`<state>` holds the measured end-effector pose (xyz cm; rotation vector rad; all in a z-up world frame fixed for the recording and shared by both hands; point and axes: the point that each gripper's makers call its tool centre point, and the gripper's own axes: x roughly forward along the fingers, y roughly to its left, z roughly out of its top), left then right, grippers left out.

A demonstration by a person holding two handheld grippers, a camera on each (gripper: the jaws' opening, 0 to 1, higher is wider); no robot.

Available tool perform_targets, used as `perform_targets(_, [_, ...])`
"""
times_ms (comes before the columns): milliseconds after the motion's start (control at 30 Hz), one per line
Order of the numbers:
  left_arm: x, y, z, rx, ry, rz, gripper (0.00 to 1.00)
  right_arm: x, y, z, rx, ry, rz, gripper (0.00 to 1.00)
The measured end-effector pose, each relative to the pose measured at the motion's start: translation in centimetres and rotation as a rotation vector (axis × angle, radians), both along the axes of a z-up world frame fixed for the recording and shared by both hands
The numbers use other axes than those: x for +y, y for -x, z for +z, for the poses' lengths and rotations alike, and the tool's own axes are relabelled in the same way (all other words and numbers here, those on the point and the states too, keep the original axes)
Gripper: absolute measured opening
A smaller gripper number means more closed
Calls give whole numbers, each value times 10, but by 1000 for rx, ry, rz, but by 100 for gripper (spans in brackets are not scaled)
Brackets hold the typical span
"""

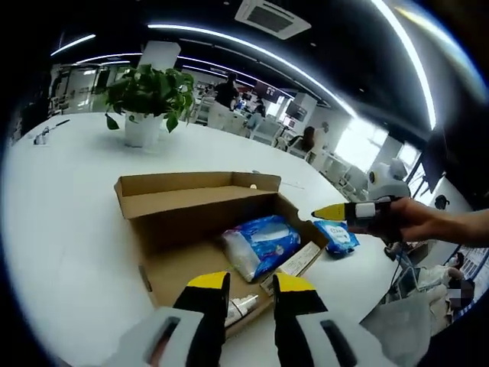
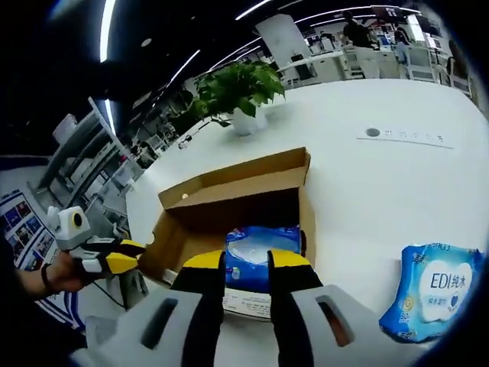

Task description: Operate the shoe box by opening the lid, removing the specified soft item, and placing it in the target area until the item is outside and the box remains undamaged.

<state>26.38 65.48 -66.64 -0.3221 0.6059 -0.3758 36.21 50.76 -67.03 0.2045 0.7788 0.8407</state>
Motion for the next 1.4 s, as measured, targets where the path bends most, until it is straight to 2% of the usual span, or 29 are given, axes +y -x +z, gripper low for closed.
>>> perform_targets(333, [11, 5, -5, 3, -3, 25, 27, 16, 8, -5, -27, 63, 85, 24])
perform_targets(400, [12, 5, -4, 1, -1, 31, 28, 18, 11, -7, -41, 94, 125, 26])
perform_targets(567, [15, 3, -2, -9, -3, 30, 30, 17, 19, -12, -108, 233, 257, 29])
perform_targets(733, [16, 0, 2, -25, -4, 32, 31, 17, 20, -10, -147, 298, 334, 32])
perform_targets(1000, [18, -2, 2, -28, -13, 36, 31, 18, 13, -12, -166, 340, 376, 33])
perform_targets(1300, [20, -2, 5, -27, -13, 50, 31, 25, 13, -25, -247, 491, 569, 37])
perform_targets(1400, [19, -1, 5, -25, -11, 50, 31, 30, 5, -30, -295, 541, 635, 39])
